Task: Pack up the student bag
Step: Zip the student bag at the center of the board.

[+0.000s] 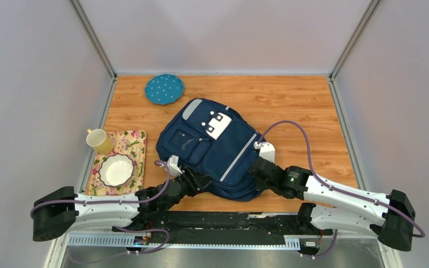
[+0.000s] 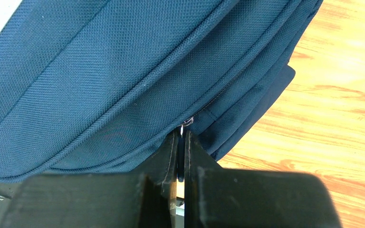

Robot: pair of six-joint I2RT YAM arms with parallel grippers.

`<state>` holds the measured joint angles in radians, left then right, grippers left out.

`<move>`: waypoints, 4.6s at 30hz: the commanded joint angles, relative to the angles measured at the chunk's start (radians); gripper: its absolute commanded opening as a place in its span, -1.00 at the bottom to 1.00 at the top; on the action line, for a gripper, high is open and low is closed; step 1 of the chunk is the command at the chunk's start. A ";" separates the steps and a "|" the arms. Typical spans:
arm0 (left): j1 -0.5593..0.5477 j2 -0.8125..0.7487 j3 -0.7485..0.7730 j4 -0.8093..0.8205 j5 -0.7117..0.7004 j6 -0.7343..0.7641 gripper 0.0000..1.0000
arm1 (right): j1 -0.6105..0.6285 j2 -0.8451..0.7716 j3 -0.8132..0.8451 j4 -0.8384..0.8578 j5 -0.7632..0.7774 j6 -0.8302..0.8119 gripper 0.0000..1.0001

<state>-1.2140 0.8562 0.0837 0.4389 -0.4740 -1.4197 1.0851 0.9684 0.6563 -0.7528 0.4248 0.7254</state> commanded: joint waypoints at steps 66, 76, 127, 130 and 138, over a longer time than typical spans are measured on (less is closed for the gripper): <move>-0.114 0.357 0.863 -0.567 0.089 1.396 0.51 | -0.146 -0.217 -0.034 0.041 0.028 -0.018 -1.00; -0.133 0.561 0.900 -0.479 0.060 1.512 0.54 | -0.146 -0.244 -0.034 0.035 0.019 -0.018 -1.00; -0.116 -0.132 0.304 -0.594 0.589 1.588 -1.00 | -0.240 -0.231 -0.030 0.349 -0.098 -0.288 -1.00; -0.116 -0.144 0.295 -0.586 0.575 1.576 -1.00 | -0.272 -0.205 -0.030 0.412 -0.109 -0.291 -1.00; -0.116 -0.163 0.306 -0.560 0.477 1.576 -1.00 | -0.309 -0.140 0.014 0.426 -0.150 -0.336 -1.00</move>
<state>-1.3067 0.7197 0.3992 -0.0235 -0.0490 0.2134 0.8406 0.8204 0.6182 -0.4316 0.0704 0.4564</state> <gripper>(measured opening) 0.028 0.036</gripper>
